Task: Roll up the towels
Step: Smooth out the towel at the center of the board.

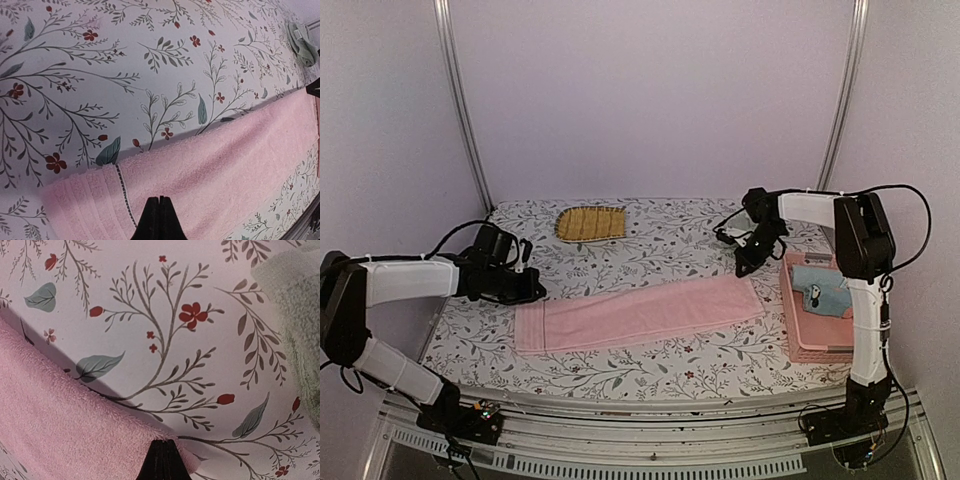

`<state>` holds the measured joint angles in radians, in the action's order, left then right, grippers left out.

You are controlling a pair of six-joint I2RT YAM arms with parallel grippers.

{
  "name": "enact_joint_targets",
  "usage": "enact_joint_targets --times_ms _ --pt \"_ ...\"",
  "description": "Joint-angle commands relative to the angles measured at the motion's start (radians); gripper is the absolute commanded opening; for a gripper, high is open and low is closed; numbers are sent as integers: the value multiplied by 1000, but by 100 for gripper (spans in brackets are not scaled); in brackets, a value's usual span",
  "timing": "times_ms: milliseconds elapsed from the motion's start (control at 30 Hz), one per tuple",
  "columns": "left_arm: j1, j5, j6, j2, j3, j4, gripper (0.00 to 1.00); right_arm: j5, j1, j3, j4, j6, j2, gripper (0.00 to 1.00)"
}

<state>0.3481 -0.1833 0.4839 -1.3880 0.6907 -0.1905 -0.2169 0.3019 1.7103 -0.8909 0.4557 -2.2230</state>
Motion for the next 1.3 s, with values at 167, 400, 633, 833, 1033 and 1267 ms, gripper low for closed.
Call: enact_joint_targets --times_ms 167,400,633,833,1033,1267 --pt "-8 27 16 -2 -16 -23 2 114 7 143 -11 0 -93 3" --pt "-6 2 6 -25 -3 -39 9 22 9 138 -47 -25 14 13" --pt "-2 25 31 -65 -31 -46 24 -4 8 -40 -52 -17 112 11" --pt "-3 55 58 -111 -42 -36 32 75 8 -86 -13 -5 52 9" --pt "-3 67 74 -144 -43 -24 34 211 6 17 53 -3 -46 9" --pt "9 -10 83 -116 -53 54 42 229 3 188 40 8 -116 11"
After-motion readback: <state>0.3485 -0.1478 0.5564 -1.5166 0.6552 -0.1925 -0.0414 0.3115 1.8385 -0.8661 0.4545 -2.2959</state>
